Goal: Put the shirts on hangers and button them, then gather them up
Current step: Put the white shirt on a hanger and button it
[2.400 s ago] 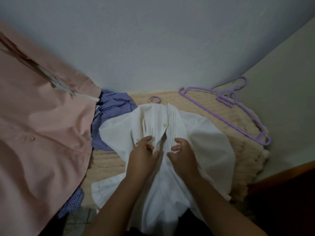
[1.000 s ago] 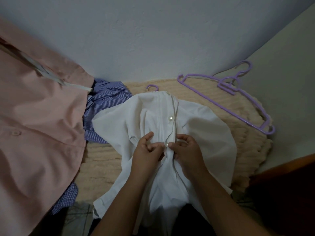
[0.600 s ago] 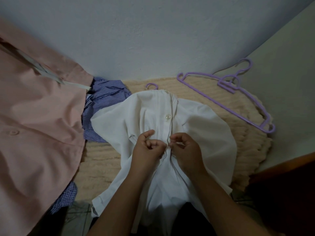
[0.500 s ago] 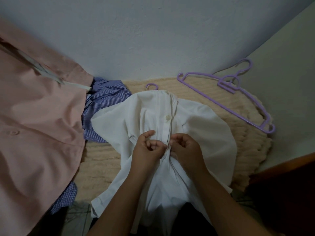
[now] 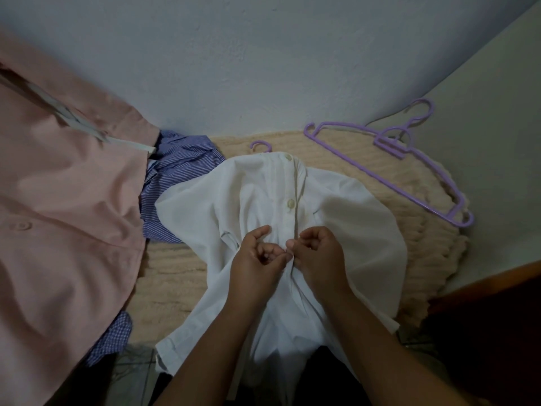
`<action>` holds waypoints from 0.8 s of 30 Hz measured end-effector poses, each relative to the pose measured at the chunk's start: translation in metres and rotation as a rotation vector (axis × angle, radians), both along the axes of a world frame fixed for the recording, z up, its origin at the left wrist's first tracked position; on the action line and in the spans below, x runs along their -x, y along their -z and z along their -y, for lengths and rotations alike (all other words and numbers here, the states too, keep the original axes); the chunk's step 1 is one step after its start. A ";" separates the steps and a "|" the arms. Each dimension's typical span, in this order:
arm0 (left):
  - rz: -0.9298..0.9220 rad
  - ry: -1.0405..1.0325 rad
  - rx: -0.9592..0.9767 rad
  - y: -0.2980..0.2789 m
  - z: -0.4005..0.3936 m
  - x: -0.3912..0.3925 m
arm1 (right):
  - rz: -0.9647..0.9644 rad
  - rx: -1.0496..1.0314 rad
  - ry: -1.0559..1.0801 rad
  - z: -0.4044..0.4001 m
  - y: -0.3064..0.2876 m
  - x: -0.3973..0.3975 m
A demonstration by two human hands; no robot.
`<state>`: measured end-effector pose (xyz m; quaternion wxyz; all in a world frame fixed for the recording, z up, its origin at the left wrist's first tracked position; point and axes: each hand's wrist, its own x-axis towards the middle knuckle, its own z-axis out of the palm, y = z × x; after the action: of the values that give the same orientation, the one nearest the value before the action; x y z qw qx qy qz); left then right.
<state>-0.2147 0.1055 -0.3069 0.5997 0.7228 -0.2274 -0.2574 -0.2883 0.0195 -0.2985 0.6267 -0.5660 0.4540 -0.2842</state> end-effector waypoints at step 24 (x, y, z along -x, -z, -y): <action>-0.299 -0.022 0.028 0.008 -0.008 -0.008 | -0.001 -0.117 -0.147 -0.004 0.001 0.010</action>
<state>-0.2063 0.1136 -0.3151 0.6396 0.6705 -0.1312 -0.3524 -0.2981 0.0234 -0.2993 0.6774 -0.5606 0.4274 -0.2101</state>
